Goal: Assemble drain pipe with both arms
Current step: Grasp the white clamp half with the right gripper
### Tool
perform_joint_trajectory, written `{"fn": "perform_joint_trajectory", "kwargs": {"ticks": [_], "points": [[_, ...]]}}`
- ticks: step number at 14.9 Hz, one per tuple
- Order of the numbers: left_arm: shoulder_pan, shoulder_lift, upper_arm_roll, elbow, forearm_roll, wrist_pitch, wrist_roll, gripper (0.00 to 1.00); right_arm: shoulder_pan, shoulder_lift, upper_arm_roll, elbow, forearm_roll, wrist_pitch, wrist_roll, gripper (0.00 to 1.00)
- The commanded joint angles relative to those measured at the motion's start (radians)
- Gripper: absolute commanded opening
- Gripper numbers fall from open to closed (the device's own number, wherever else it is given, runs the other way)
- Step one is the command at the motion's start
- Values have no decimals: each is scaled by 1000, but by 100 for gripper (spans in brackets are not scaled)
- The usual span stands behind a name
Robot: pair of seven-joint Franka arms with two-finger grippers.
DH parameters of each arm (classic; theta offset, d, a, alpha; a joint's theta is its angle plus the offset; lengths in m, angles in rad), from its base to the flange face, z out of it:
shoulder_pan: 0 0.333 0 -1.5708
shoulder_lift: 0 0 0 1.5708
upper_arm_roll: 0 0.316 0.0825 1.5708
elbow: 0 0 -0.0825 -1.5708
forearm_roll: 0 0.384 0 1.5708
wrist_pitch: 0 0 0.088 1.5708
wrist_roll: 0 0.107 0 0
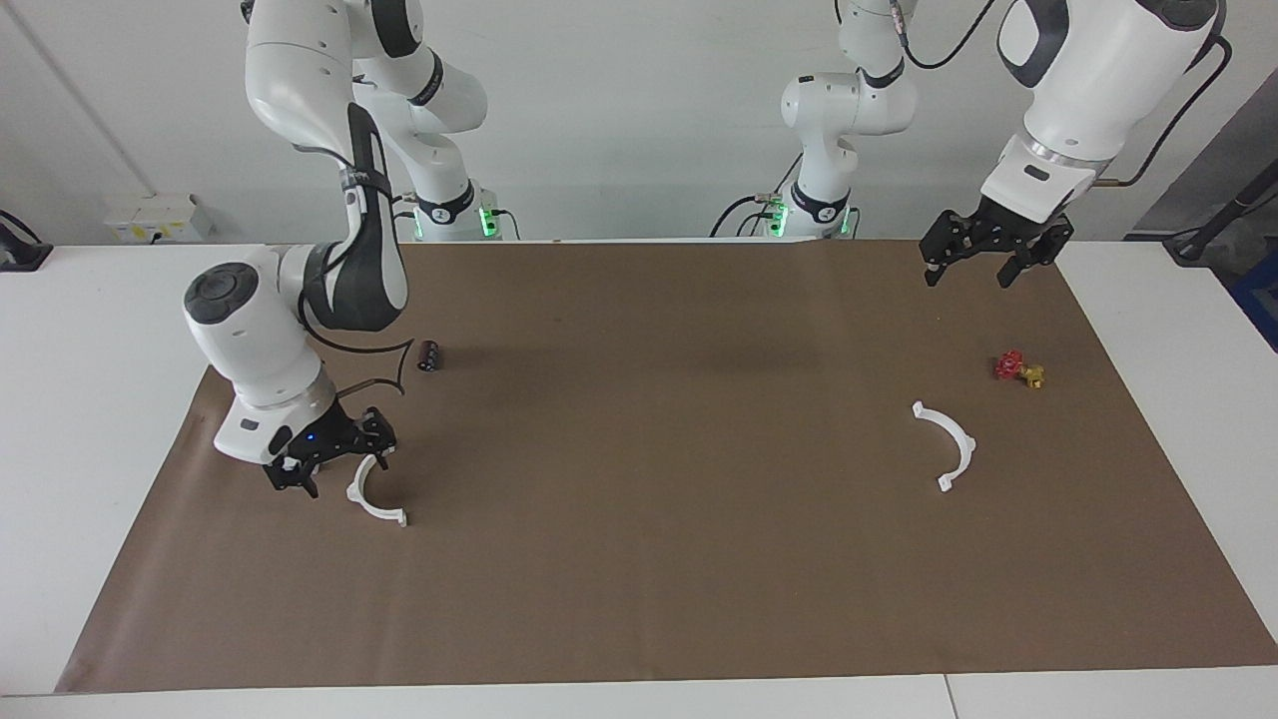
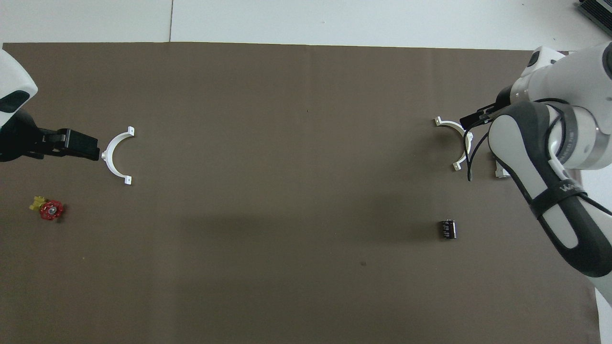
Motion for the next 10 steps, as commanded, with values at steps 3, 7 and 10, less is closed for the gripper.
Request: {"fn": "perform_joint_trajectory", "kwargs": {"ticks": [3, 7, 10], "points": [[4, -3, -5, 6, 0, 6, 0, 100, -24, 36, 7, -20, 24, 33, -118, 100], [4, -3, -5, 6, 0, 6, 0, 100, -42, 47, 7, -26, 25, 35, -126, 97], [4, -3, -5, 6, 1, 6, 0, 100, -44, 52, 7, -26, 86, 36, -122, 84]]}}
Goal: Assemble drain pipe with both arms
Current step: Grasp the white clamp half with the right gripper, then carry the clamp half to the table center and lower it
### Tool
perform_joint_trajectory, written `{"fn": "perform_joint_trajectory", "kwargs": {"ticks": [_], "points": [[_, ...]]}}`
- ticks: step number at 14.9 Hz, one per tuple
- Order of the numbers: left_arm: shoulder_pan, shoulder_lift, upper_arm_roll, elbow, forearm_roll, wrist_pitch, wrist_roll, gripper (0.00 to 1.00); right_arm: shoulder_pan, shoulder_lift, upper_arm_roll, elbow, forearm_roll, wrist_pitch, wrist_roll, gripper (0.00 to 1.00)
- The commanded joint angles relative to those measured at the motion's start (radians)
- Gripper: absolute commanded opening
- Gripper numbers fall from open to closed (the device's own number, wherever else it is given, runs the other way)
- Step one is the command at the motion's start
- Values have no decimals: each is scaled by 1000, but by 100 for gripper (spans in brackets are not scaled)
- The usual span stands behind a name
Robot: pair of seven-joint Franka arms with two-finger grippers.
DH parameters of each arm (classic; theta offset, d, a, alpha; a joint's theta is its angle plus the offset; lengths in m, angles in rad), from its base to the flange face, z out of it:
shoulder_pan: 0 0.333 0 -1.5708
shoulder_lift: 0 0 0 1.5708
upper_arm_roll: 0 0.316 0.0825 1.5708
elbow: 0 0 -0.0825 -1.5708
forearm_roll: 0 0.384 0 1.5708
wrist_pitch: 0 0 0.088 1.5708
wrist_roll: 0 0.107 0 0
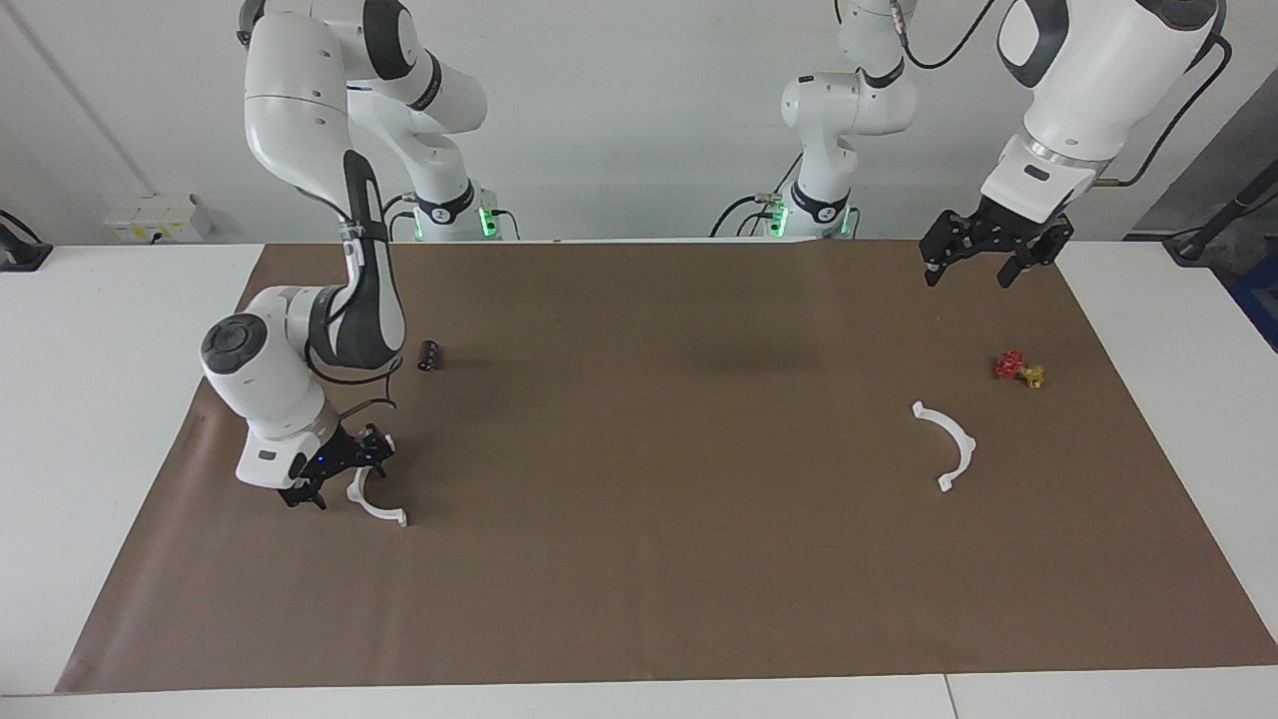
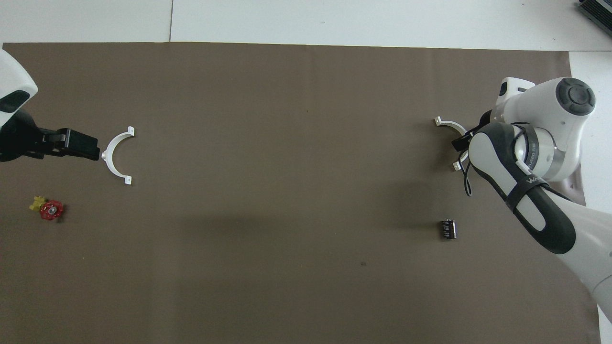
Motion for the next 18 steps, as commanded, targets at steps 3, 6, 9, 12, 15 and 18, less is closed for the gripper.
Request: {"fn": "perform_joint_trajectory", "kwargs": {"ticks": [3, 6, 9, 12, 15, 18], "points": [[3, -3, -5, 6, 1, 5, 0, 100, -12, 11, 7, -8, 66, 23, -32, 41], [3, -3, -5, 6, 1, 5, -1, 100, -12, 14, 7, -5, 67, 36, -20, 0], [3, -3, -5, 6, 1, 7, 0, 100, 11, -1, 4, 41, 58, -29, 40, 0], [3, -5, -5, -2, 1, 17, 0, 100, 95, -44, 1, 63, 14, -131, 297, 0], [4, -8, -5, -8, 1, 19, 0, 100, 219, -81, 1, 64, -52, -192, 610, 0], [3, -11, -5, -10, 1, 24, 0, 100, 359, -90, 1, 63, -78, -206, 876, 0]]}}
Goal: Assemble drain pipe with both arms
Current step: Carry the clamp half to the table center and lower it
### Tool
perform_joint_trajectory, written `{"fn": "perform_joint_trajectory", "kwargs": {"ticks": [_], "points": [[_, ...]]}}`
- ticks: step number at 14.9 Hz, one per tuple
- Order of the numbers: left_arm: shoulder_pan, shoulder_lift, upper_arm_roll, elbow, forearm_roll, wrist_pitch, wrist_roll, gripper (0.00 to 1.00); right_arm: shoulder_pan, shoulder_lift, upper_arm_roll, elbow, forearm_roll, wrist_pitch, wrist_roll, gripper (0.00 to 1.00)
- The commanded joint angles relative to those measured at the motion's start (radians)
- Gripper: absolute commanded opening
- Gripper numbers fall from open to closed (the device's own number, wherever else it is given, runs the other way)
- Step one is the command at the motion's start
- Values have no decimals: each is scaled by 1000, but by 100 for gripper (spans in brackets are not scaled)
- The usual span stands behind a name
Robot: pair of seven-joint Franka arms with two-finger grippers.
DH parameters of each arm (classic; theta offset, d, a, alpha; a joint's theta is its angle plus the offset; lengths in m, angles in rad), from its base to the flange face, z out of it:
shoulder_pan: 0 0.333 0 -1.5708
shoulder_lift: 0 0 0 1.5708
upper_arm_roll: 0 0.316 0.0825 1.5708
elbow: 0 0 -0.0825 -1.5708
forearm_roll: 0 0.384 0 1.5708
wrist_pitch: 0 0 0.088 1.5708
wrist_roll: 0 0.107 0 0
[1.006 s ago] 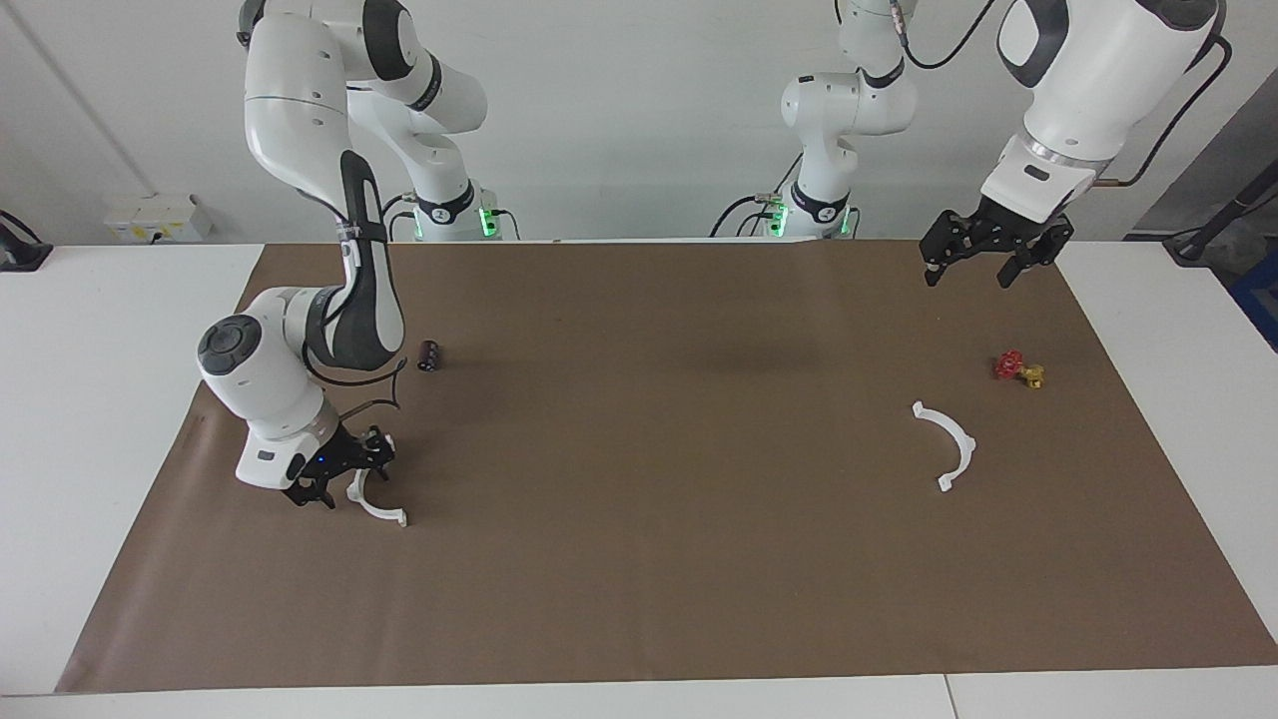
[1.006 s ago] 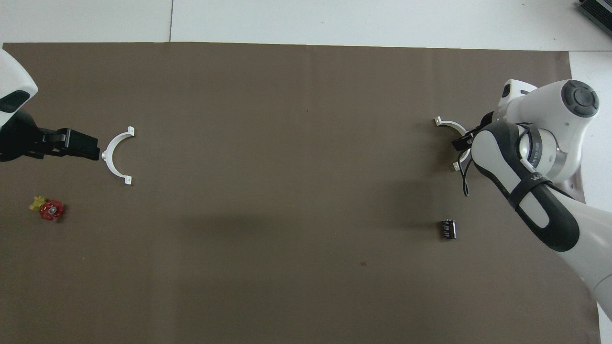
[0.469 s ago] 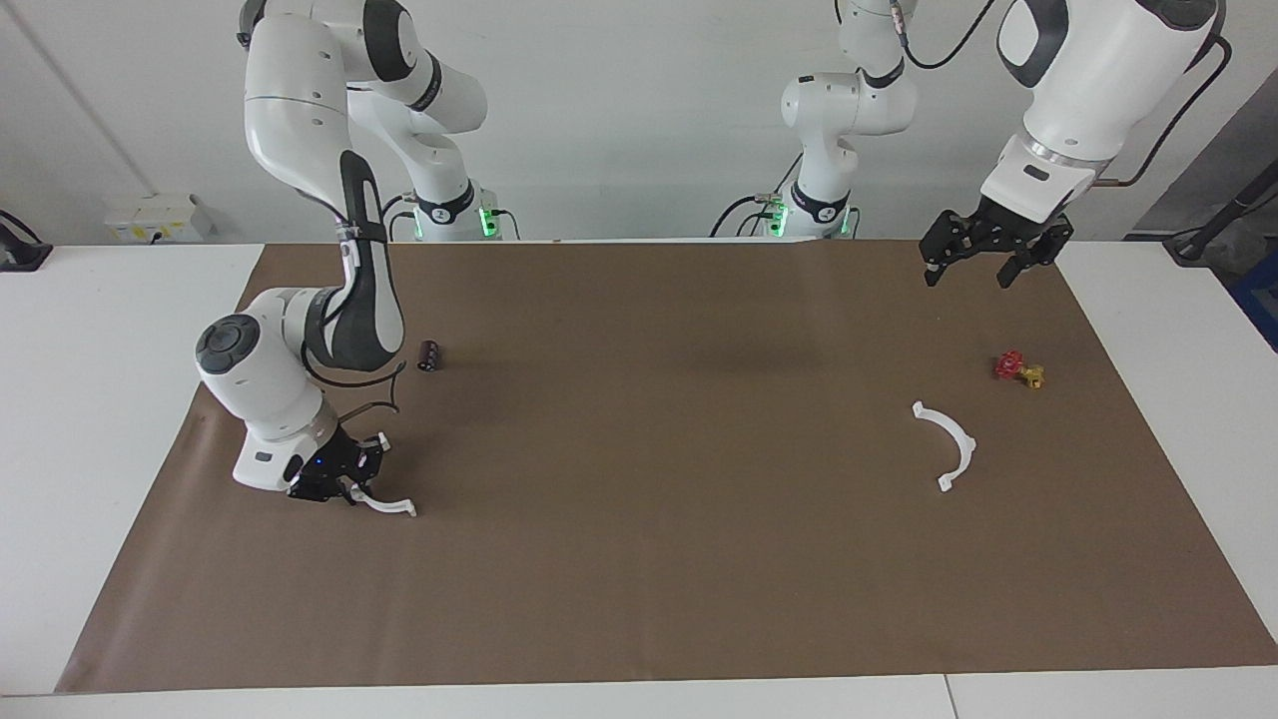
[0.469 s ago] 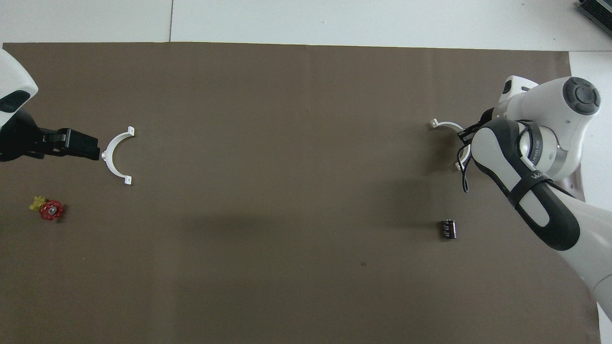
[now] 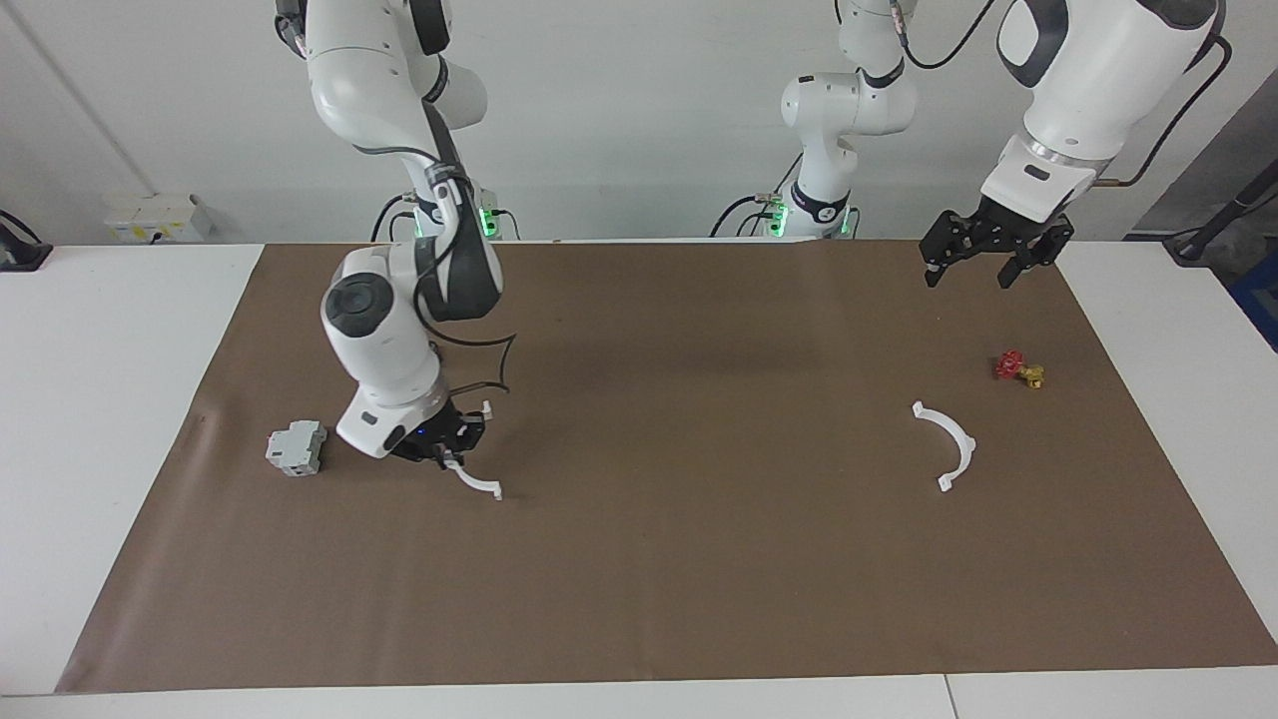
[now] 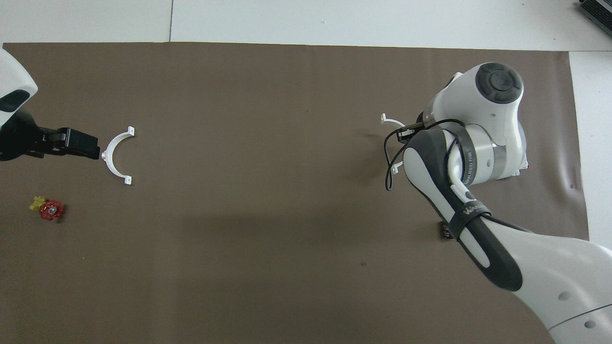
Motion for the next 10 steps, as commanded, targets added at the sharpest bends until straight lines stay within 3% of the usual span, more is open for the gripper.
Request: {"fn": "perform_joint_trajectory", "kwargs": {"ticks": [1, 5, 10], "points": [[4, -11, -4, -11, 1, 17, 0, 100, 106, -14, -4, -13, -25, -11, 213, 0], [4, -11, -4, -13, 1, 19, 0, 100, 258, -2, -1, -25, -40, 7, 477, 0], [6, -11, -4, -17, 1, 25, 2, 100, 348, 38, 0, -31, -99, 72, 562, 0]]}}
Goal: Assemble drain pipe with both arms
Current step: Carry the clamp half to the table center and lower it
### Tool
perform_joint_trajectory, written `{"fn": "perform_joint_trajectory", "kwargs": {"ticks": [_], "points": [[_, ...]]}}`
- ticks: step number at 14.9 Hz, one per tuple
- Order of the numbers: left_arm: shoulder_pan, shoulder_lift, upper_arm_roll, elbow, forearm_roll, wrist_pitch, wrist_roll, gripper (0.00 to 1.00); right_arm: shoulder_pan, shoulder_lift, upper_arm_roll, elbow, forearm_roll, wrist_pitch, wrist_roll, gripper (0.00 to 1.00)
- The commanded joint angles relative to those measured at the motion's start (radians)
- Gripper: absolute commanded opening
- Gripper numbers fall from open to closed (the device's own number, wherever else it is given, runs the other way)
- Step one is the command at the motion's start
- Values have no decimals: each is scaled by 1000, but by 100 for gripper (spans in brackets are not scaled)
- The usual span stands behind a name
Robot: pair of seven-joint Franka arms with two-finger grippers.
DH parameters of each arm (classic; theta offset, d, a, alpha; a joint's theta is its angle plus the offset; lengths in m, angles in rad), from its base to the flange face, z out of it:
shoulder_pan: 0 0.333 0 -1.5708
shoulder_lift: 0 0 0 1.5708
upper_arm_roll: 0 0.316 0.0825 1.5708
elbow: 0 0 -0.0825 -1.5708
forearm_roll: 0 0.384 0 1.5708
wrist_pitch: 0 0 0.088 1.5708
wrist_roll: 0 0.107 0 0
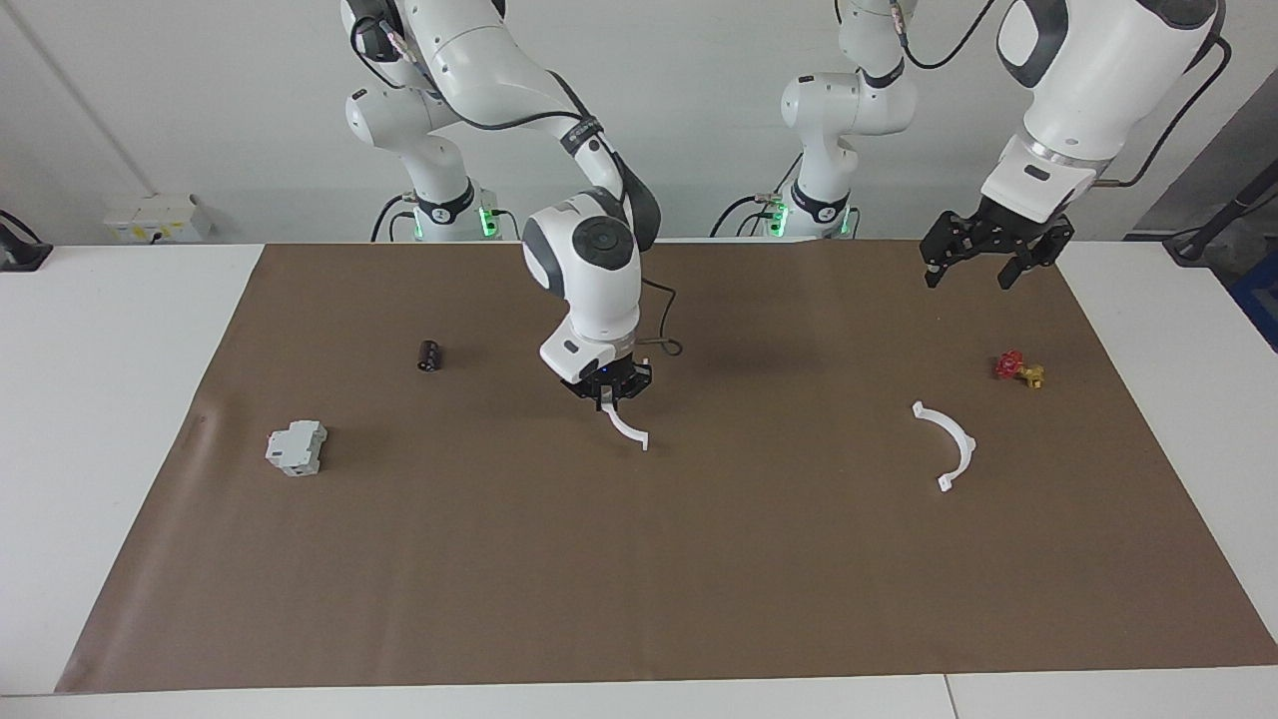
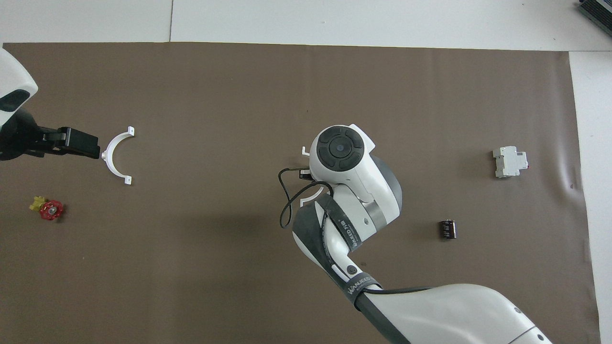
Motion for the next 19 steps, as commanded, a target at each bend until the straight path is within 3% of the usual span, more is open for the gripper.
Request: {"fn": "perform_joint_trajectory", "kwargs": {"ticks": [1, 5, 19], "points": [[6, -12, -4, -15, 1, 19, 2, 100, 24, 20, -2, -12, -37, 49, 20, 0], [6, -17, -4, -20, 1, 22, 2, 100, 30, 21, -2, -47, -39, 114, 35, 0], [6, -17, -4, -21, 1, 23, 2, 100, 23, 43, -2, -55, -73, 162, -13, 0]]}}
